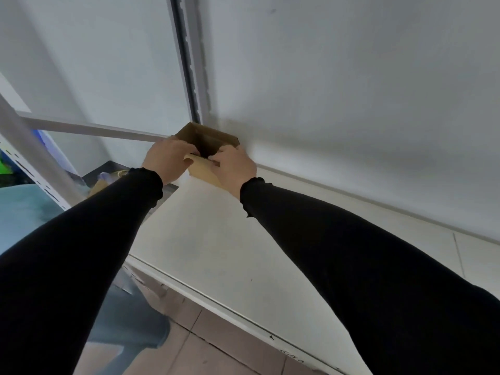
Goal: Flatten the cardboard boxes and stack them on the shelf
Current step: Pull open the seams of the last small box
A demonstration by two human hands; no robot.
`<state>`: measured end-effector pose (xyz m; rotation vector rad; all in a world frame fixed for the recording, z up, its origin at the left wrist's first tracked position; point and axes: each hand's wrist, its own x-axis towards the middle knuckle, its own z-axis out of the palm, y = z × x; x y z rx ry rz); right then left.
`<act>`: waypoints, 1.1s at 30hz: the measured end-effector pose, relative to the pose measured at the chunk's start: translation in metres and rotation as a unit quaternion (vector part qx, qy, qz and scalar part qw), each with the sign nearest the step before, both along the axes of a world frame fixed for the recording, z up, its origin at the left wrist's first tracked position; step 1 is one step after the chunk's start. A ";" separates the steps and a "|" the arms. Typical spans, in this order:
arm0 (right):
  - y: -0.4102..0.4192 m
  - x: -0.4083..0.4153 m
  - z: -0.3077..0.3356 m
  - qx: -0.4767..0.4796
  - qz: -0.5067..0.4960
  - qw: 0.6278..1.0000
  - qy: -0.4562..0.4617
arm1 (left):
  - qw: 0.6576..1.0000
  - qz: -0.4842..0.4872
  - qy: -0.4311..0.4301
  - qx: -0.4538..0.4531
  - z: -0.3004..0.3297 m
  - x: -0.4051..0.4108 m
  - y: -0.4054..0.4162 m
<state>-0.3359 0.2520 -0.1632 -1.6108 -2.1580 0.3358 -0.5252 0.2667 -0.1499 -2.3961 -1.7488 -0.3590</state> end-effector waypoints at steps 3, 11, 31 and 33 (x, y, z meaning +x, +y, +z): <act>-0.008 0.003 -0.012 0.020 -0.025 0.999 0.036 | 0.999 -0.009 0.027 0.042 -0.005 -0.005 0.000; -0.083 0.124 0.018 -0.042 -0.041 0.966 0.252 | 0.992 -0.088 -0.034 -0.083 0.037 0.054 -0.070; -0.399 0.401 0.014 -0.161 -0.063 0.952 0.251 | 0.823 0.075 -0.405 -0.390 0.026 0.397 -0.289; -0.389 0.406 0.012 -0.170 -0.073 0.946 0.267 | 0.860 0.069 -0.374 -0.340 0.028 0.399 -0.287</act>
